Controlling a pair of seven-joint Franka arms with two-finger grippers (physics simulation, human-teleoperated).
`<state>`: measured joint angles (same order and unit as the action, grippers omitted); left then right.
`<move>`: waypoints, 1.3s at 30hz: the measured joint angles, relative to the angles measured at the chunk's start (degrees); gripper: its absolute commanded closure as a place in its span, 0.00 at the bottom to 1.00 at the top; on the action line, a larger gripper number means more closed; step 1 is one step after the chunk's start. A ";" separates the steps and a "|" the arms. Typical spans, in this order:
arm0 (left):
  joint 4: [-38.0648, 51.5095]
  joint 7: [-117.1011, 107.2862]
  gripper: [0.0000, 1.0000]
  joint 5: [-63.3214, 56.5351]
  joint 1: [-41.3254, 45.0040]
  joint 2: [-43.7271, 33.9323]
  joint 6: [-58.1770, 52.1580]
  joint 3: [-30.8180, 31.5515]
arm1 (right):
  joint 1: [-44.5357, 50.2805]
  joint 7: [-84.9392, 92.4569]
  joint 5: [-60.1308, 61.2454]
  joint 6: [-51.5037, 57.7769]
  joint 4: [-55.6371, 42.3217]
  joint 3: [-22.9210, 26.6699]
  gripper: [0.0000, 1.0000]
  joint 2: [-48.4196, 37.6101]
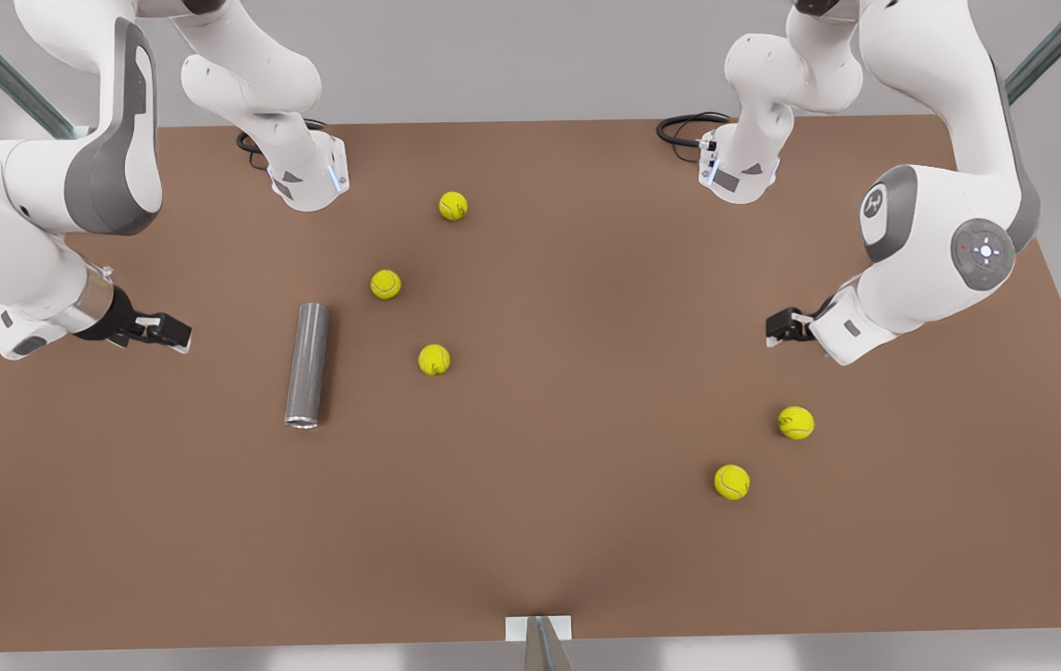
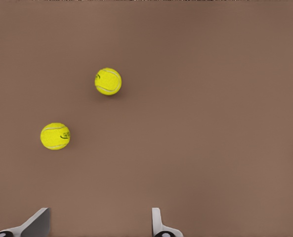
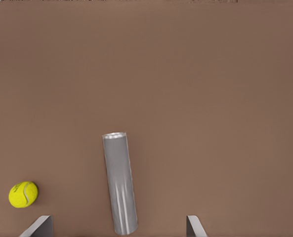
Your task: Put the tennis tube upright
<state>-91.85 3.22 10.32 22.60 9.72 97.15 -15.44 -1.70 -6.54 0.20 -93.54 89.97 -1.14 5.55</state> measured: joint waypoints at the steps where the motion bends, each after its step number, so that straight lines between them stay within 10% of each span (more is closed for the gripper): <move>1: -0.01 0.11 0.00 -0.09 0.03 -0.03 0.22 0.00 | -0.01 -0.17 0.01 -0.09 -0.02 0.00 0.00 0.02; 11: -0.87 0.54 0.00 -0.31 0.42 0.23 -0.57 0.52 | 0.54 -1.18 0.00 -1.00 -3.13 -0.26 0.00 9.02; 39: -0.13 -3.49 0.00 -0.50 2.44 -0.82 -4.30 1.16 | 8.12 -8.04 -0.30 -40.41 41.69 -0.52 0.00 9.23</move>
<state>-91.98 -0.27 9.82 25.04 8.90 92.85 -14.28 6.41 -14.57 -0.10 -133.95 131.67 -1.67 14.78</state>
